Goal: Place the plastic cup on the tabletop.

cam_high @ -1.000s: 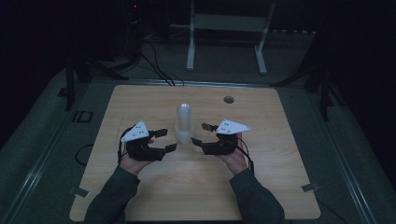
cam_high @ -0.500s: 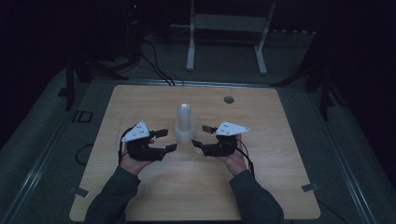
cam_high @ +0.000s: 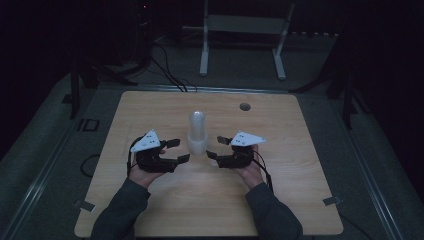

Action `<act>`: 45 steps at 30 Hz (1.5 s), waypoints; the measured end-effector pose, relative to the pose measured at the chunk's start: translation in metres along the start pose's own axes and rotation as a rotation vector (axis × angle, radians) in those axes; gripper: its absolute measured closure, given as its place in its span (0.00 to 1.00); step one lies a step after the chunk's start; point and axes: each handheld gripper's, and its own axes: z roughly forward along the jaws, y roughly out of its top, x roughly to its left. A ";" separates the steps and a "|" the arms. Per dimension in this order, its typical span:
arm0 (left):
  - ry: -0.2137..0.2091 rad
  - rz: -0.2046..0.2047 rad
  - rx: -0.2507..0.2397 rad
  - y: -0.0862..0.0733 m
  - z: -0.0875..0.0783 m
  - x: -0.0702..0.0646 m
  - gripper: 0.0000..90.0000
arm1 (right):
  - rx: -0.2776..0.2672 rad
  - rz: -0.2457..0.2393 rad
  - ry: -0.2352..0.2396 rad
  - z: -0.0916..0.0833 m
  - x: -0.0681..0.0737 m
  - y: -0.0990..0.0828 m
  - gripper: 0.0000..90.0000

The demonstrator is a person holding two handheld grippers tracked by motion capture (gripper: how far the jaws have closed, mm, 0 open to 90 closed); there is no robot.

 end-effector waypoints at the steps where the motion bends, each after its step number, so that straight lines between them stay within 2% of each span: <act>1: 0.000 0.001 0.001 0.000 0.000 0.000 0.33 | 0.001 0.001 0.000 0.000 0.000 -0.001 0.32; 45: -0.004 0.002 0.003 -0.001 0.001 -0.001 0.33 | 0.017 0.036 -0.011 0.007 -0.010 -0.017 0.32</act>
